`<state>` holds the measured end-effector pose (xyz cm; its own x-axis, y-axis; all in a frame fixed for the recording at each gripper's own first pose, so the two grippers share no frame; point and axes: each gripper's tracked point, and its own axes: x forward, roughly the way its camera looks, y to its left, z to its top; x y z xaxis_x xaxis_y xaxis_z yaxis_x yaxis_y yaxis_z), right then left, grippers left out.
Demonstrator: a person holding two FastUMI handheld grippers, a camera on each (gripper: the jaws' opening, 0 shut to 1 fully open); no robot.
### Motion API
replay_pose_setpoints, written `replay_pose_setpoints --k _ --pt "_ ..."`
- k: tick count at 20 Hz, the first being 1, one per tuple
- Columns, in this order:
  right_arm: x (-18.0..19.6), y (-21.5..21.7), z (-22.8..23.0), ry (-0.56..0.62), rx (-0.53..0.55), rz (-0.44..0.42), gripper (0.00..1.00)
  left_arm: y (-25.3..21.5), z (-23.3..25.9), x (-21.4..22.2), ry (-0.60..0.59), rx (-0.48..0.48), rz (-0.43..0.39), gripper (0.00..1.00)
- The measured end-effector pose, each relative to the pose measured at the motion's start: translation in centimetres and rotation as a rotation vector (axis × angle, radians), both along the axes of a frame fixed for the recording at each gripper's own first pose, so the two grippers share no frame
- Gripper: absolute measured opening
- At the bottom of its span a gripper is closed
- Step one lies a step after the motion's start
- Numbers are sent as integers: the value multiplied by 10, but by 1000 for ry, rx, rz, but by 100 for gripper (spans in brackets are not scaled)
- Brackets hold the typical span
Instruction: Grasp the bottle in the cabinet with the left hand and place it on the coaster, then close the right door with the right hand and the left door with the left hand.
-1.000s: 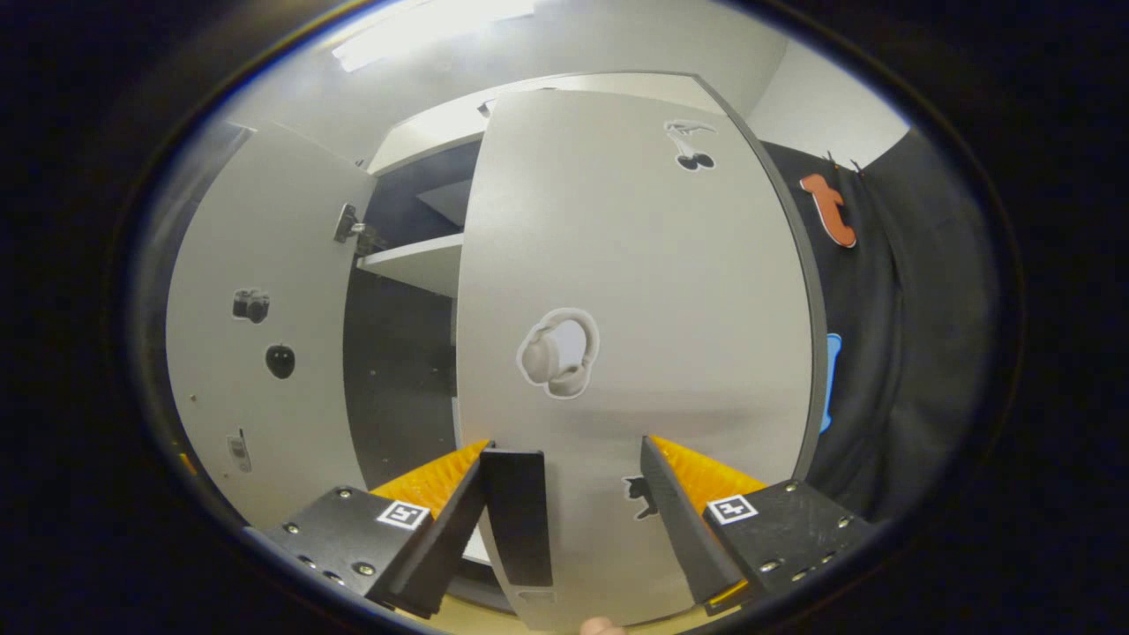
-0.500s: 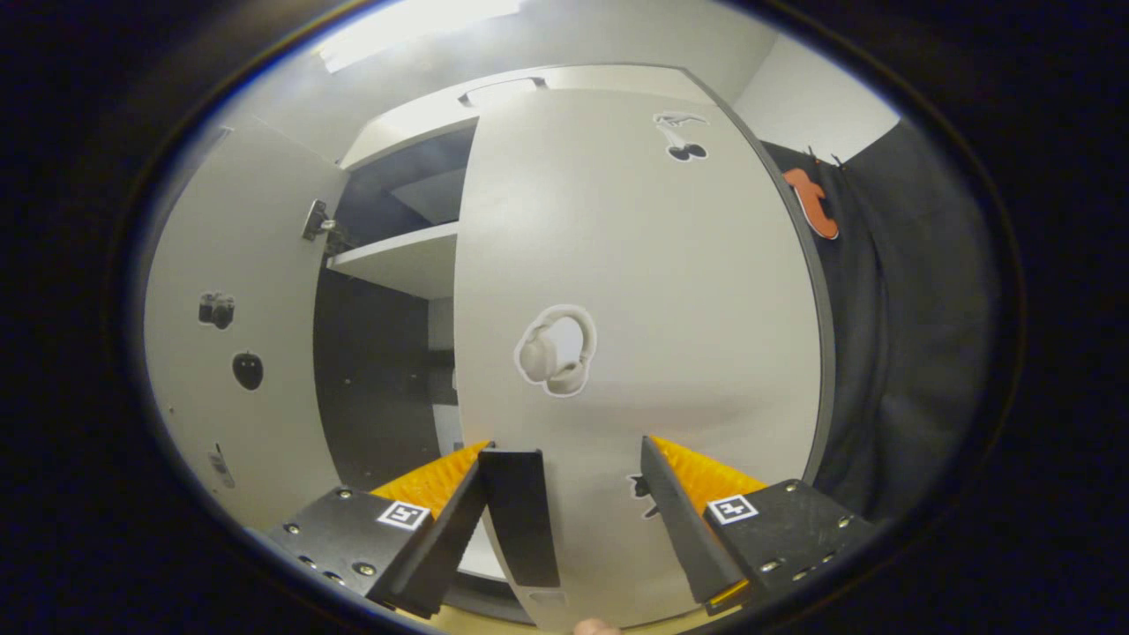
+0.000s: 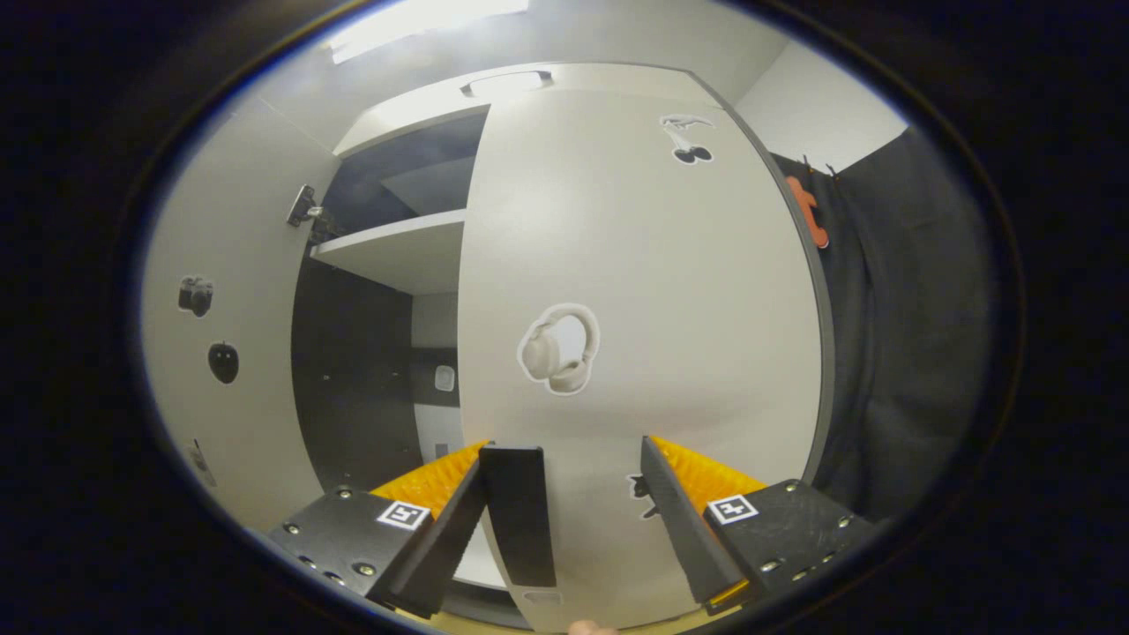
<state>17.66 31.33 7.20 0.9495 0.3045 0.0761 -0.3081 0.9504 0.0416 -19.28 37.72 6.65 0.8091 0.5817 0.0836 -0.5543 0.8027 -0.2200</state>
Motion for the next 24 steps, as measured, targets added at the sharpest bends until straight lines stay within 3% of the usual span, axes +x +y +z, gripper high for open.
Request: replay_pose_setpoints --k 7,13,16,17,20,22,24 --pt "-1 1 0 12 1 -16 96 3 30 19 -28 28 -87 94" --pt "-35 -18 25 -39 42 -9 99 5 45 35 -21 93 -190 94" --pt "-52 -33 20 -32 37 -15 99 -3 52 41 -31 92 -250 89" --pt "-57 -38 18 -30 32 -19 99 -7 58 44 -41 98 -268 93" --pt "-71 -56 9 -24 3 -46 96 -6 63 47 -25 164 -282 88" --pt "-82 -69 4 -19 -15 -68 99 -15 63 56 -14 160 -351 87" --pt "-96 -82 3 -27 -8 -89 96 -32 61 64 -7 143 -409 92"
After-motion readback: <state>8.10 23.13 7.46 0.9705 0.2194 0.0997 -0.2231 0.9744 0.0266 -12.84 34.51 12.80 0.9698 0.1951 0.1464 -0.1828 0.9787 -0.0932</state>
